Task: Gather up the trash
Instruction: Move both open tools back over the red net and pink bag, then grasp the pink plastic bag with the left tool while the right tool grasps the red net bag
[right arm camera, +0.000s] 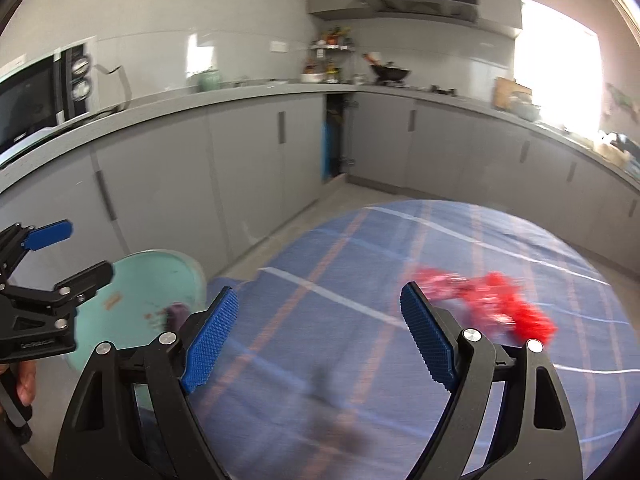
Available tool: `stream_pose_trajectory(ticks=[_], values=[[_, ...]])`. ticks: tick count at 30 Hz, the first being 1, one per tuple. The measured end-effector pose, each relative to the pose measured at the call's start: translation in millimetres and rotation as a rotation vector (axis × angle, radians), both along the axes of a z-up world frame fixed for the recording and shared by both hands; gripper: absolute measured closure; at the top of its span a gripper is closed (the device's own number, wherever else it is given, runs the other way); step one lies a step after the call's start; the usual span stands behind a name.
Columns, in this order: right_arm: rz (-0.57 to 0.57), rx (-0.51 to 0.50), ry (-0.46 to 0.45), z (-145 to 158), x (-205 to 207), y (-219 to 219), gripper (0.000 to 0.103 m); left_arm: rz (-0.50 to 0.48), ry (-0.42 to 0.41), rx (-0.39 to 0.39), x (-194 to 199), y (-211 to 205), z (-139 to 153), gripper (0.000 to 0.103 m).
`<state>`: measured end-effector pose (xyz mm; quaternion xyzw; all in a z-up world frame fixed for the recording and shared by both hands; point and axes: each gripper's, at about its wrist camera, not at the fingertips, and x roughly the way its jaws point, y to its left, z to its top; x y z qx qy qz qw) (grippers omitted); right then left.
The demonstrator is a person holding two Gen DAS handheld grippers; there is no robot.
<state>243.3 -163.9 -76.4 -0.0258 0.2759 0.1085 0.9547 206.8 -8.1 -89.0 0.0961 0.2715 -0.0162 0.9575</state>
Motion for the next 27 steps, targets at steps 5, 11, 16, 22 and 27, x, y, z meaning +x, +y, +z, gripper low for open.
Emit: stream_pose_trajectory(ticks=[5, 11, 16, 22, 27], values=[[-0.119, -0.030, 0.020, 0, 10, -67, 0.021, -0.086, -0.001, 0.021, 12, -48, 8, 0.012], [-0.283, -0.022, 0.085, -16, 28, -153, 0.021, -0.183, 0.005, 0.057, 41, -113, 6, 0.009], [-0.307, -0.002, 0.148, -35, 41, -184, 0.021, -0.251, 0.055, 0.083, 77, -161, -8, 0.009], [-0.256, 0.027, 0.221, -49, 60, -191, 0.033, -0.299, 0.095, 0.106, 111, -199, -24, 0.009], [-0.194, 0.034, 0.292, -62, 71, -189, 0.060, -0.337, 0.114, 0.132, 131, -220, -35, 0.009]])
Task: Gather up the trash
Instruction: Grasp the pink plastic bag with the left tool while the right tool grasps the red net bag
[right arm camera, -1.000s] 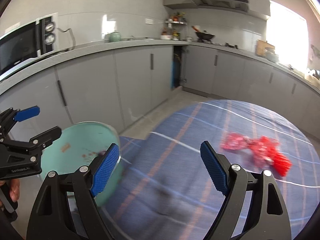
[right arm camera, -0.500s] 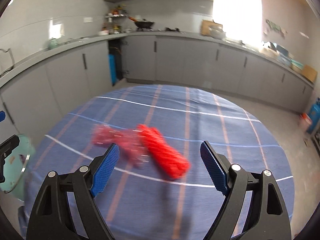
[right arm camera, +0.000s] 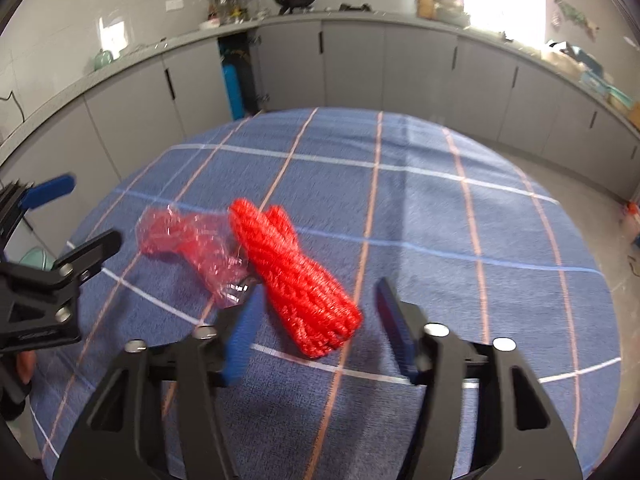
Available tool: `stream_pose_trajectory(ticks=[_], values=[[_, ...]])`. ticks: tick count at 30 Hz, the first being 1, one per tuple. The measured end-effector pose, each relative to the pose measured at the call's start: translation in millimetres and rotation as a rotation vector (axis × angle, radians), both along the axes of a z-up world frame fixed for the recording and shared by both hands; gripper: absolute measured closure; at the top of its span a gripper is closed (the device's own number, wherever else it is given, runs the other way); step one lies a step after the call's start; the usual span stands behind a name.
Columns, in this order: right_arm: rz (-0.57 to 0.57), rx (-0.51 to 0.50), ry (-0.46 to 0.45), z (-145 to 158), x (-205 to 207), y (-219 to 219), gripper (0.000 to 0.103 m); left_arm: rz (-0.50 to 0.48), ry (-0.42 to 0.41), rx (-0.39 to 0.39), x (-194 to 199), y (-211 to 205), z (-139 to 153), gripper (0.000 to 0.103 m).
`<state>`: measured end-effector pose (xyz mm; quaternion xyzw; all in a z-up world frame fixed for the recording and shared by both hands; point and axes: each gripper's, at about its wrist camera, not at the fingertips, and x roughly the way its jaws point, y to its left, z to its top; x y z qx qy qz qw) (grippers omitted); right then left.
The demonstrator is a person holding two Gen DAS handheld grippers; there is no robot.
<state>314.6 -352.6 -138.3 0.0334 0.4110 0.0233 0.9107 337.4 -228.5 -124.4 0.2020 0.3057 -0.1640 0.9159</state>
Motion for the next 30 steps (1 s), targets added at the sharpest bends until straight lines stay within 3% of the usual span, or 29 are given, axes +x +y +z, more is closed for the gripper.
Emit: stream_pose_trajectory(ticks=[2, 4, 10, 14, 18, 19, 20, 22, 25, 30], values=[[0.018, 0.011, 0.015, -4, -3, 1, 0.077, -0.007, 0.007, 0.008, 4, -8, -5, 0.009], [0.015, 0.028, 0.002, -1, -9, -2, 0.087, -0.015, 0.019, 0.009, 8, -13, -8, 0.009], [-0.099, 0.034, -0.038, 9, -31, -27, 0.089, -0.072, 0.042, 0.029, 13, -34, -12, 0.009], [-0.118, 0.046, -0.039, 7, -41, -33, 0.089, -0.105, 0.153, 0.044, 27, -47, -25, 0.010], [-0.122, 0.050, -0.056, 13, -46, -32, 0.089, -0.154, 0.216, 0.046, 30, -54, -32, 0.022], [-0.123, 0.050, -0.057, 13, -47, -32, 0.089, -0.170, 0.226, 0.047, 29, -56, -33, 0.036], [-0.126, 0.050, -0.057, 13, -48, -33, 0.089, -0.192, 0.236, 0.043, 28, -57, -34, 0.041], [-0.134, 0.060, -0.052, 11, -46, -35, 0.089, -0.228, 0.236, 0.043, 24, -61, -34, 0.063], [-0.152, 0.067, -0.067, 14, -49, -40, 0.089, -0.228, 0.224, 0.051, 18, -63, -34, 0.070], [-0.171, 0.093, -0.083, 18, -60, -40, 0.089, -0.195, 0.188, 0.007, 6, -44, -21, 0.073]])
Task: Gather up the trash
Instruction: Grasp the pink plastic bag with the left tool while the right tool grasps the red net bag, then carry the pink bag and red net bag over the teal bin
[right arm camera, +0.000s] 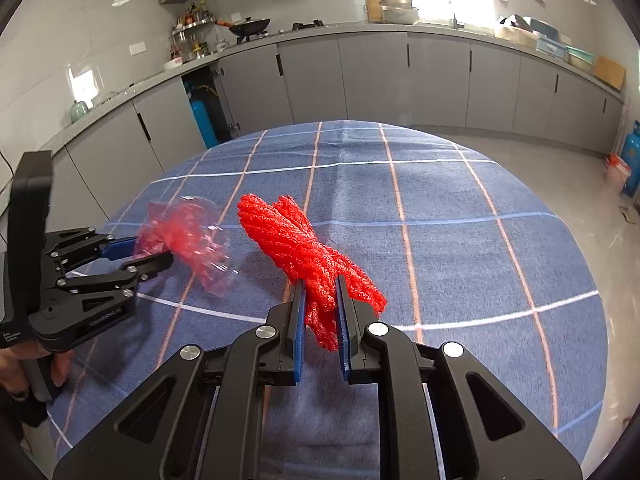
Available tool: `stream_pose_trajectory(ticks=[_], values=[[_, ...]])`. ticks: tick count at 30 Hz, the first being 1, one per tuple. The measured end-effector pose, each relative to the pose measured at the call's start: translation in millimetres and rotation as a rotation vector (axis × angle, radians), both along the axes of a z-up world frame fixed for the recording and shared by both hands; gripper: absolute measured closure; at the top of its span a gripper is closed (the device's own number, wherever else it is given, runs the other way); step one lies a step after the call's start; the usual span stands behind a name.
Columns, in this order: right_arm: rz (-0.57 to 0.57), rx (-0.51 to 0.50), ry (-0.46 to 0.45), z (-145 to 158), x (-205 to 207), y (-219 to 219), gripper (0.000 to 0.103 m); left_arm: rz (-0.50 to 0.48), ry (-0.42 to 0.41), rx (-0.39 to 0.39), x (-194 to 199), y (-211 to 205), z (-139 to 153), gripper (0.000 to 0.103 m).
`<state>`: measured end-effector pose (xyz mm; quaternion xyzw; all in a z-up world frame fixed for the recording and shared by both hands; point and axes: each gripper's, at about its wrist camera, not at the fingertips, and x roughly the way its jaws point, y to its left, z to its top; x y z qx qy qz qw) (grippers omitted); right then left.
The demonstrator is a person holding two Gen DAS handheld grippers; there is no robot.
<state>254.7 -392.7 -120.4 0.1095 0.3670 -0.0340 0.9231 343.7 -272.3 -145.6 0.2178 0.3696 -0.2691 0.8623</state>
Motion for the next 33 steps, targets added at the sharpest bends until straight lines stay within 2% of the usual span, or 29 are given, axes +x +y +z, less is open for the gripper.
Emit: stream_pose_trajectory(ticks=[5, 18, 25, 33], values=[[0.013, 0.005, -0.031, 11, -6, 17, 0.089, 0.076, -0.043, -0.060, -17, 36, 22, 0.073], [0.086, 0.016, -0.067, 15, -12, 87, 0.089, 0.307, -0.159, -0.098, -72, 124, 49, 0.073], [0.152, 0.014, -0.091, 24, -10, 128, 0.089, 0.388, -0.179, -0.109, -101, 167, 59, 0.073], [0.187, -0.004, -0.094, 24, -6, 161, 0.089, 0.472, -0.187, -0.120, -108, 202, 61, 0.073]])
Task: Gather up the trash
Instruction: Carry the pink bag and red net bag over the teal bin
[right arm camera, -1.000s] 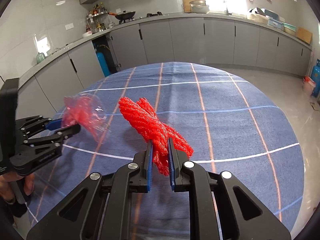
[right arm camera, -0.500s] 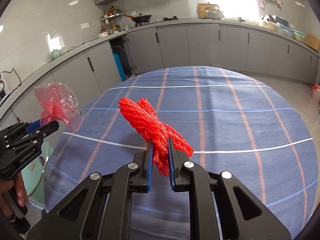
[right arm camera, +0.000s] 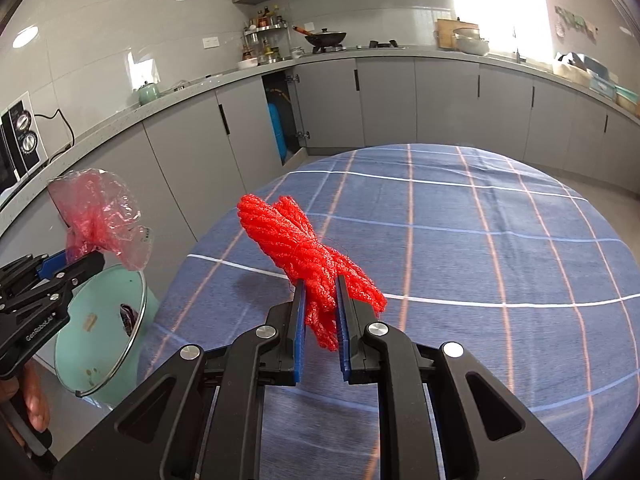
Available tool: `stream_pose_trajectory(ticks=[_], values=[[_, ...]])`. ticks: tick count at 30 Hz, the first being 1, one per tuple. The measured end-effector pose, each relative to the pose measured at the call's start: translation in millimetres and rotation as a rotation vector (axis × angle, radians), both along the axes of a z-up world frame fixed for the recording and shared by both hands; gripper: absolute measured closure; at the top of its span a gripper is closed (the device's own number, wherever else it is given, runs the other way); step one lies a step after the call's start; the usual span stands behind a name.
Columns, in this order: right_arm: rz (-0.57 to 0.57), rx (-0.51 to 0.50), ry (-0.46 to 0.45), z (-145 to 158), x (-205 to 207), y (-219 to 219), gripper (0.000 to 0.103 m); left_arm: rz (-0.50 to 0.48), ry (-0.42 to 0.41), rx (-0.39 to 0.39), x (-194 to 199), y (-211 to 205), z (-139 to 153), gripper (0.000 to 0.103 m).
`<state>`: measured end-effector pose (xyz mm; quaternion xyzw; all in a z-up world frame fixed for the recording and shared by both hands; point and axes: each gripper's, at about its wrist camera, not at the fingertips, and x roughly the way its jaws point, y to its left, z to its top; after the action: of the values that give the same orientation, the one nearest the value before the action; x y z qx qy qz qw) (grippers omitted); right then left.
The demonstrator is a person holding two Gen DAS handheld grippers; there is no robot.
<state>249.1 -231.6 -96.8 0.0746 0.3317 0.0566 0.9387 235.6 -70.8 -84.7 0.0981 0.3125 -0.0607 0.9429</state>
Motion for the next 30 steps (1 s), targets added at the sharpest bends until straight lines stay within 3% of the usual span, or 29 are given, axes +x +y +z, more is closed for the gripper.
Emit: stream_pose_trajectory(ticks=[30], values=[[0.115, -0.042, -0.057, 11, 6, 79, 0.089, 0.151, -0.036, -0.030, -28, 72, -3, 0.073]])
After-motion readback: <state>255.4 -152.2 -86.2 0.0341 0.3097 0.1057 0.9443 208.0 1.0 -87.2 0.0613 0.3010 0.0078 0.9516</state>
